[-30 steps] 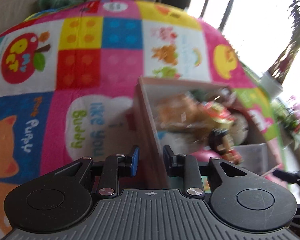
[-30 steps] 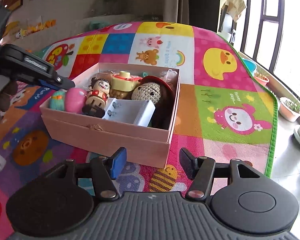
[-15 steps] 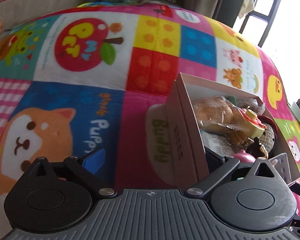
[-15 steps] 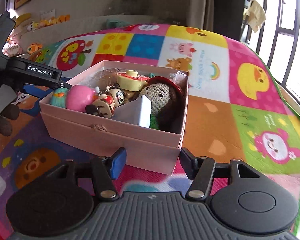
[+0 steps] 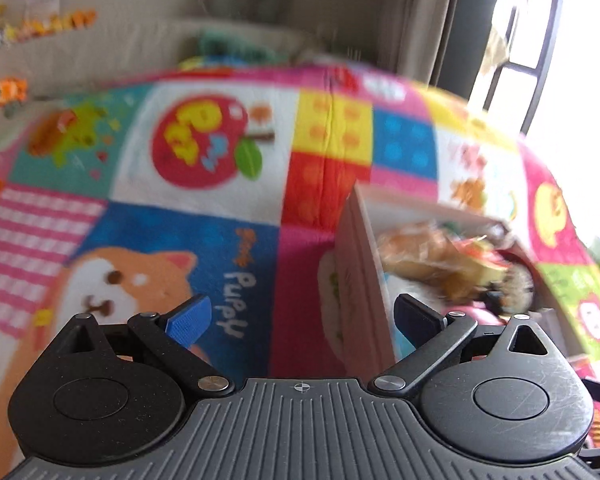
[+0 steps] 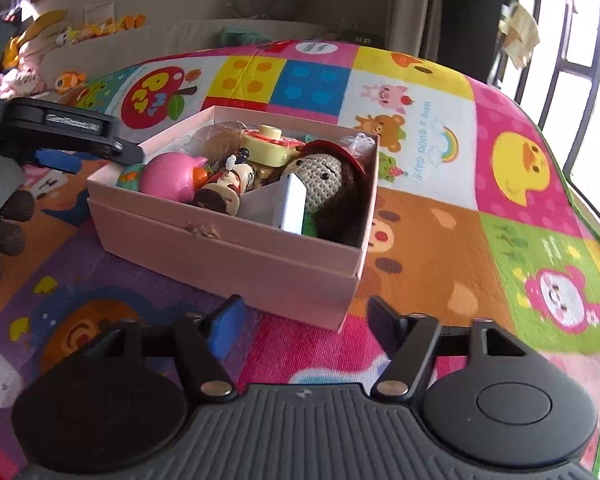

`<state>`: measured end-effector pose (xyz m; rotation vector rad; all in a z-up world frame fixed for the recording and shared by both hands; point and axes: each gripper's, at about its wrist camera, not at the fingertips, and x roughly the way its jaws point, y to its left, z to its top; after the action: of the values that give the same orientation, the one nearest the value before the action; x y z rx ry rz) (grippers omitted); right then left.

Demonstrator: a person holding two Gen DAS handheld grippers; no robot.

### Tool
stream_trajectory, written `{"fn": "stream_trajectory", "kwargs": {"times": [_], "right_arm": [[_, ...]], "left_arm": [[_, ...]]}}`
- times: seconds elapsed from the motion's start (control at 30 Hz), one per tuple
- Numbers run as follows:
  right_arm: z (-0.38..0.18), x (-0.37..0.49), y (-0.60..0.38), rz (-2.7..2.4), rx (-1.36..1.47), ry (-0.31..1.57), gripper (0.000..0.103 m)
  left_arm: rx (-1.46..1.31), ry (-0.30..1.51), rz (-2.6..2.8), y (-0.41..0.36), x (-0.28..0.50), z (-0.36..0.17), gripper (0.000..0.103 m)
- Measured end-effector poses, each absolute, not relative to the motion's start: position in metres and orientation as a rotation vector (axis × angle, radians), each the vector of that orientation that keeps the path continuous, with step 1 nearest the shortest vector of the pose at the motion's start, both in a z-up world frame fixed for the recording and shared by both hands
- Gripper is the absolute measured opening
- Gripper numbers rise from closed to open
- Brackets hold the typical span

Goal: Organize objects

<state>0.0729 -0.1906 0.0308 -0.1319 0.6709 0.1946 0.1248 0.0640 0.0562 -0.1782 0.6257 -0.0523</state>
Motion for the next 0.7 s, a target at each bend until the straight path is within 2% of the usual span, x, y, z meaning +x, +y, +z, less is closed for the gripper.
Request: {"fn": "stream_trajectory", "kwargs": {"times": [0.1, 0.23, 0.33, 0.47, 0.7], "right_arm": [[0.032, 0.048, -0.196, 0.176, -0.069, 0.696, 0.085], [0.024, 0.01, -0.194, 0.159, -0.042, 0.731, 0.091], [0.017, -0.012, -0.191, 0.15, -0.032, 0.76, 0.103], [0.006, -0.016, -0.191, 0.104, -0.051, 0.78, 0.103], [0.001, 0.012, -0.198, 0.008, 0.004, 0.749, 0.103]], "left_arm": [[-0.164, 0.638, -0.099, 0.056, 0.079, 0.061, 0.101], [-0.091, 0.704, -0.151, 0.032, 0.021, 0.039, 0.101], [-0.063, 0.752, -0.156, 0.018, -0.007, 0.019, 0.101], [0.021, 0.717, -0.086, 0.006, -0.021, 0.005, 0.101], [0.037, 0.689, -0.001, -0.005, 0.002, 0.0, 0.102]]}}
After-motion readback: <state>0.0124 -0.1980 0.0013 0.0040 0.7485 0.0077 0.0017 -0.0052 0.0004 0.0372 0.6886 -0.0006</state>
